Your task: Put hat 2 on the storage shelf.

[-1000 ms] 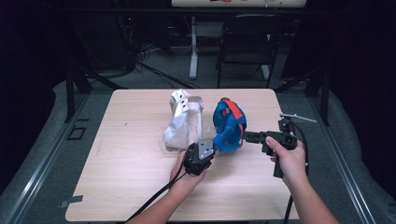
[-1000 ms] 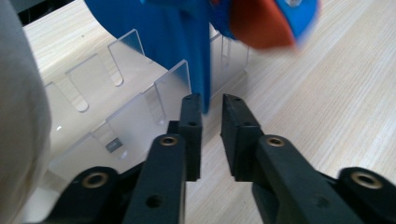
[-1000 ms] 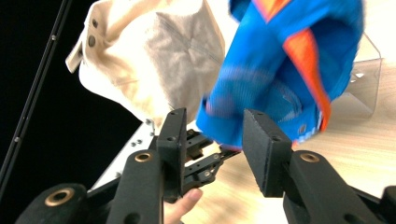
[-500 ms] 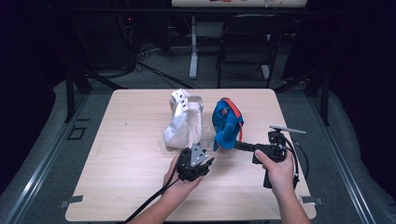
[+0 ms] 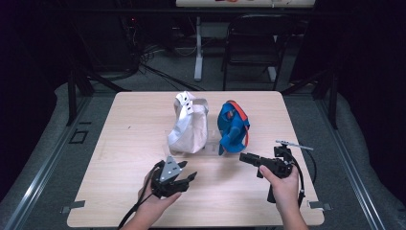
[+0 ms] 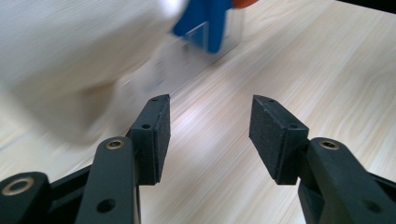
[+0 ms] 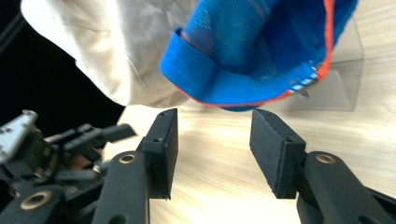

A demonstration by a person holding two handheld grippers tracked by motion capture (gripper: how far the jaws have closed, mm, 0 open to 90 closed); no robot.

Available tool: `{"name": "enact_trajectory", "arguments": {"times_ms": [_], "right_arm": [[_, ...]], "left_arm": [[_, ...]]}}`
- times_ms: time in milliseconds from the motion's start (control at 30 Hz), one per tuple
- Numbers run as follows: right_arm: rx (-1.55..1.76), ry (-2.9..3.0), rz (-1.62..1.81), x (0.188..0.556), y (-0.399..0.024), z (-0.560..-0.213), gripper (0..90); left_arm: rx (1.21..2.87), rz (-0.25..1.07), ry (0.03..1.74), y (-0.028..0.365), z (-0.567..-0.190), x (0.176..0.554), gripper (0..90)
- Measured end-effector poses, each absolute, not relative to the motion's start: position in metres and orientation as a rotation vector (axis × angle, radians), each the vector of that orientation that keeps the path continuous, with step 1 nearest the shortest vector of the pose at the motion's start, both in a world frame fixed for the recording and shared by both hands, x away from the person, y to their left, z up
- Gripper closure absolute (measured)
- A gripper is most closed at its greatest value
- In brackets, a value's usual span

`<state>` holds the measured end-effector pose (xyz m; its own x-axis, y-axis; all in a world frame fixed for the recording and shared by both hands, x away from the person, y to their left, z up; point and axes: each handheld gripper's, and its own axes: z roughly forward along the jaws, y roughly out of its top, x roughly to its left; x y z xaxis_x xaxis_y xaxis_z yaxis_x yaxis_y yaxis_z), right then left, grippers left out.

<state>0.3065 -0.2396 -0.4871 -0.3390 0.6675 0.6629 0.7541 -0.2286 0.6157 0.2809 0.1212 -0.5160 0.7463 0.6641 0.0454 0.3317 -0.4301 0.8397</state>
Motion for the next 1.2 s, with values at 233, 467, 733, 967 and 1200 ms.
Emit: {"name": "enact_trajectory", "arguments": {"times_ms": [233,467,733,967,1200], "right_arm": [[-1.757,-1.979,-1.617,0.298,-0.243,-0.5,51.1],[-1.735,-2.011,-1.594,0.289,-0.246,-0.509,54.1],[-1.689,-2.113,-1.611,0.279,-0.242,-0.521,57.5],[-1.716,-2.266,-1.613,0.269,-0.233,-0.526,53.2],[-1.754,-2.303,-1.614,0.263,-0.226,-0.54,53.0]], "left_arm": [[2.035,0.481,0.856,0.186,-0.524,0.276,46.3],[1.981,0.473,0.999,0.245,-0.531,0.271,45.3],[1.925,0.485,1.106,0.287,-0.543,0.264,46.0],[1.93,0.496,1.114,0.297,-0.551,0.256,47.2],[1.892,0.514,1.173,0.301,-0.56,0.259,45.8]]}}
